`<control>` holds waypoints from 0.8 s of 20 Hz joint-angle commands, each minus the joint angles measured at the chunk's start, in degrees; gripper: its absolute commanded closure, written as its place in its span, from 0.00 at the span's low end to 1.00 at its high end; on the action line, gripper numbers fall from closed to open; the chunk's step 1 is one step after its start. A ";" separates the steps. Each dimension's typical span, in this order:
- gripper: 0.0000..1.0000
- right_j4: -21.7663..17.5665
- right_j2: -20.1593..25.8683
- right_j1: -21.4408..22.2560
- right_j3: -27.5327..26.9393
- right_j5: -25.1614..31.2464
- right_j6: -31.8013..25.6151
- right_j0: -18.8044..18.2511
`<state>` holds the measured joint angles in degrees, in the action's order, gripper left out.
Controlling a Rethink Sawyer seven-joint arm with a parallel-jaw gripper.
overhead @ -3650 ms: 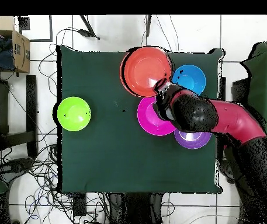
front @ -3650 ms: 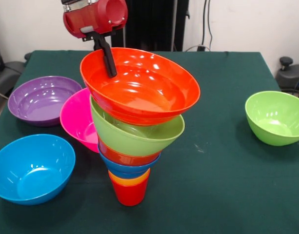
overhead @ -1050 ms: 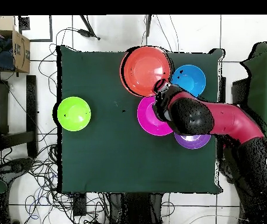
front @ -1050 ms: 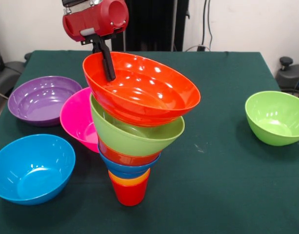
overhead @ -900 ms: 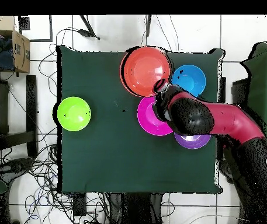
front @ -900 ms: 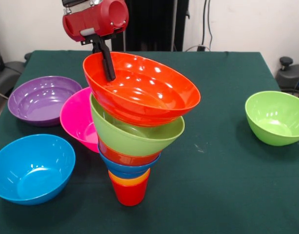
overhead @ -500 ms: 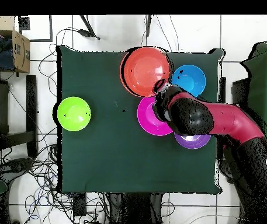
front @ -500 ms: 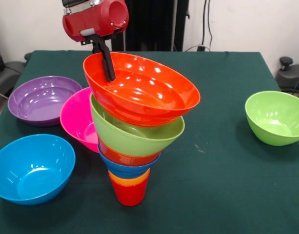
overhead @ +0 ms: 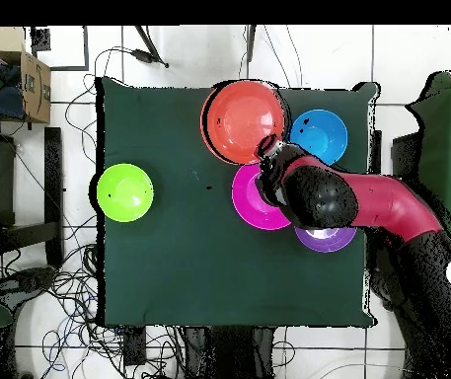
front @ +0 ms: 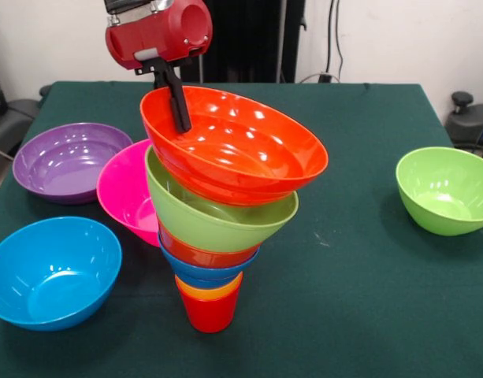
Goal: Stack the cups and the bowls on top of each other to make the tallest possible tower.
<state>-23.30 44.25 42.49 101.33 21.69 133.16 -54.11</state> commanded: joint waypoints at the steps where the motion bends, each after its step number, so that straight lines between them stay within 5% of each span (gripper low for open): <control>1: 1.00 -3.93 -0.48 -2.07 -1.20 -2.52 -3.87 2.71; 16: 1.00 -4.52 0.17 -2.94 -1.50 -2.40 -5.22 1.63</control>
<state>-23.75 44.12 40.29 101.32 21.68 133.16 -53.68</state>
